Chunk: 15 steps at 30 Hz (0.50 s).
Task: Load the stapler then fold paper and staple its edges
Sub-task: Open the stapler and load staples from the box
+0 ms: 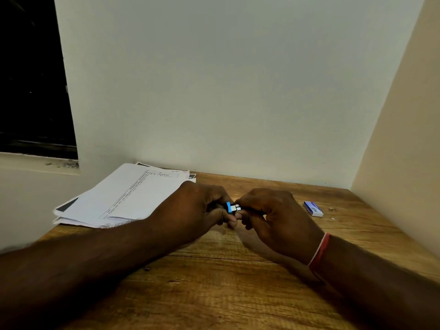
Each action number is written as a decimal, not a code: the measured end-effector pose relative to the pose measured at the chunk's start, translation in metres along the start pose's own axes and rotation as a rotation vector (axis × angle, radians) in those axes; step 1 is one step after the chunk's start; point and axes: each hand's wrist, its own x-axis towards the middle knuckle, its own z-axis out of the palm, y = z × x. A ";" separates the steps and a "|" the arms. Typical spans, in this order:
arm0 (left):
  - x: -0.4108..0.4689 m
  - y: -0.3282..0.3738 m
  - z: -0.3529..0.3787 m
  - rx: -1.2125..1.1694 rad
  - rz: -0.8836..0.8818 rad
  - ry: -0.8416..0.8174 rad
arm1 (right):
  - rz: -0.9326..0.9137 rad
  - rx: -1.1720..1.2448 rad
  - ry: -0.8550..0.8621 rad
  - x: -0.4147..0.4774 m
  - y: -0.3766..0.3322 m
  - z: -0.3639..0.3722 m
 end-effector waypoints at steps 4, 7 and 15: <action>-0.001 0.003 0.000 0.004 -0.002 -0.021 | 0.002 0.016 -0.017 0.000 0.001 -0.002; -0.001 0.003 -0.001 0.009 -0.019 -0.017 | 0.012 0.016 -0.022 -0.001 0.002 -0.001; 0.003 0.012 -0.006 0.018 0.002 0.025 | 0.059 0.029 0.039 0.001 0.000 -0.004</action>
